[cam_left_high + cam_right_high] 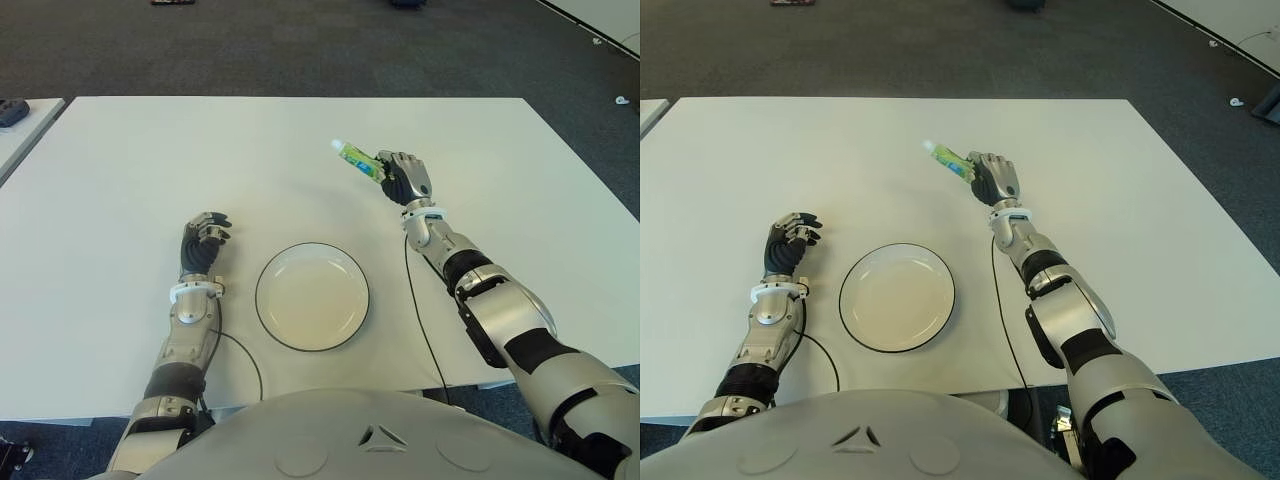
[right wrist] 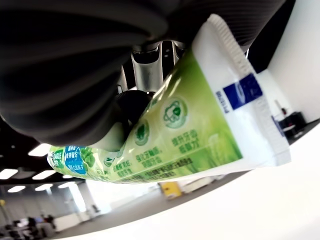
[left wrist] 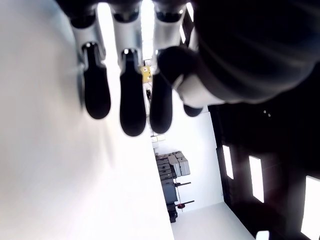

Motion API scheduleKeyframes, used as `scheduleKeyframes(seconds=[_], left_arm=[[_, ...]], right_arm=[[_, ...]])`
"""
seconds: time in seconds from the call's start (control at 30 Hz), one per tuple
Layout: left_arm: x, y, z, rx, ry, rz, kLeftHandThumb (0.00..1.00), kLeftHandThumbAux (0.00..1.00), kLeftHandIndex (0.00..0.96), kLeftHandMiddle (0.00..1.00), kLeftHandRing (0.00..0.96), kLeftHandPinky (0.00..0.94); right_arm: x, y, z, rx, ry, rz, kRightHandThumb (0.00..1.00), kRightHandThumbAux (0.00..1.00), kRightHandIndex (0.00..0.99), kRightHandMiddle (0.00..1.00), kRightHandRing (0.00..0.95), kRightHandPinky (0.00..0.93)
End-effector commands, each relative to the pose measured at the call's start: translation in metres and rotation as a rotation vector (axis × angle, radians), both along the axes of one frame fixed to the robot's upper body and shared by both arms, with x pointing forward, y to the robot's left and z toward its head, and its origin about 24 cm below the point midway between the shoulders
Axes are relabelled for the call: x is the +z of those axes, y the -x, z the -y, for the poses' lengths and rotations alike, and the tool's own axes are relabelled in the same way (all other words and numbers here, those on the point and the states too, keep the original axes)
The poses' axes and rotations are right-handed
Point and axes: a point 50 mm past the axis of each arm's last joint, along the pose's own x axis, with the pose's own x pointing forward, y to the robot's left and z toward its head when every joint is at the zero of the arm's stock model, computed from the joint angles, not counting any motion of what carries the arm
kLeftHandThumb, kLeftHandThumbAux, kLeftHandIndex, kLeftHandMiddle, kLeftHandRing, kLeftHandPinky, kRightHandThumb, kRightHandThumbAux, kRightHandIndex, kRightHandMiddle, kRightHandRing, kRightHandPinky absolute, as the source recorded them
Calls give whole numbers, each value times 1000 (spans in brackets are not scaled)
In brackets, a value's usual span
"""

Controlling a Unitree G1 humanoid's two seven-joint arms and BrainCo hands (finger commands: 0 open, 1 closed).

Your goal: Put the toothpaste on the table into the plate.

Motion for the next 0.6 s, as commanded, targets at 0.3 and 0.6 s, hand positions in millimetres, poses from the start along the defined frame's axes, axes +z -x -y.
scheduleKeyframes(seconds=[0.3,0.6], left_arm=[[-10,3,4,1,16,-53,834,680,417,476,565,529],[-9,3,4,4,16,-48,834,681,414,477,561,524]], right_arm=[[12,19,-22,353,-14,31,844,678,421,557,838,829],[7,47,-36,601,19,7,845,677,426,562,833,822]])
